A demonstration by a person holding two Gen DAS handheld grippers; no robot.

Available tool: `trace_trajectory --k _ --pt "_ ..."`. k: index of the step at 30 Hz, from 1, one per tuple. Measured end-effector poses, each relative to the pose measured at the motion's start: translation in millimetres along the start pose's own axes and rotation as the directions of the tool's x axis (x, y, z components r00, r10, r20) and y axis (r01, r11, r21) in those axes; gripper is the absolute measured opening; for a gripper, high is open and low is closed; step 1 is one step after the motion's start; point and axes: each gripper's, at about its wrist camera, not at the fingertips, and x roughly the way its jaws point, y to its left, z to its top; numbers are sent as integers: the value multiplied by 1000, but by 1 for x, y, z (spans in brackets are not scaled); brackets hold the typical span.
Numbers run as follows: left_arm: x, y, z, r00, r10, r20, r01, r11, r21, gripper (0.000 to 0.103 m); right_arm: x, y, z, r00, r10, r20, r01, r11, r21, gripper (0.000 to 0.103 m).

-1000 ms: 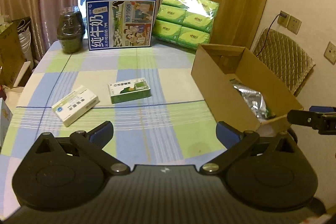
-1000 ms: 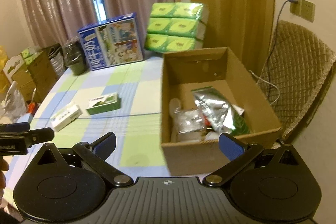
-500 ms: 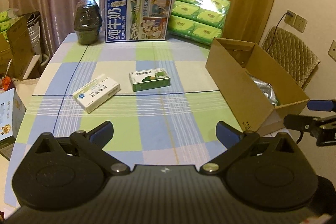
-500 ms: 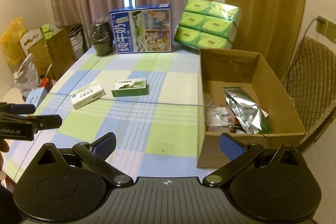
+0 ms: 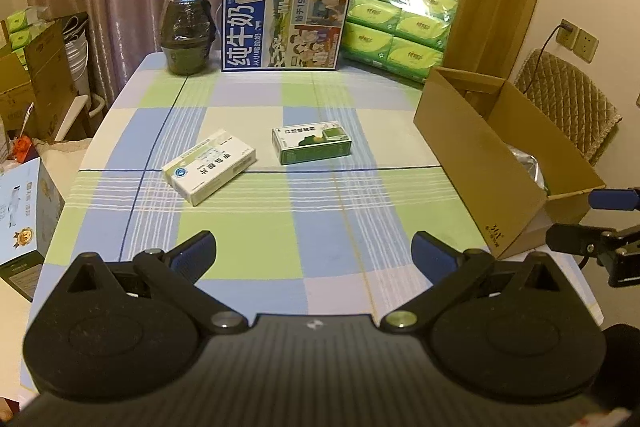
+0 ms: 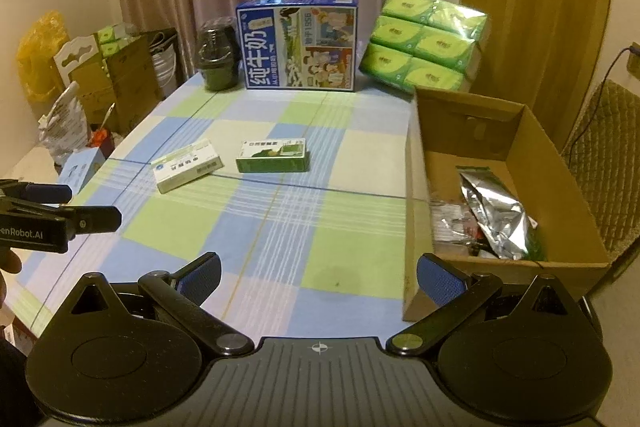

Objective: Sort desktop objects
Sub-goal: 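Withdraw both tools from the box and move over the two medicine boxes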

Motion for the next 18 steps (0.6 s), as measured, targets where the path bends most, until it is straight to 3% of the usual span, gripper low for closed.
trace_trajectory --k 11,18 --pt "9 22 8 1000 23 -2 -23 994 109 102 25 22 10 997 73 -10 -73 989 -125 101" --pt "31 50 22 1000 16 -7 -14 978 209 102 60 32 29 994 104 -32 -109 957 -268 101"
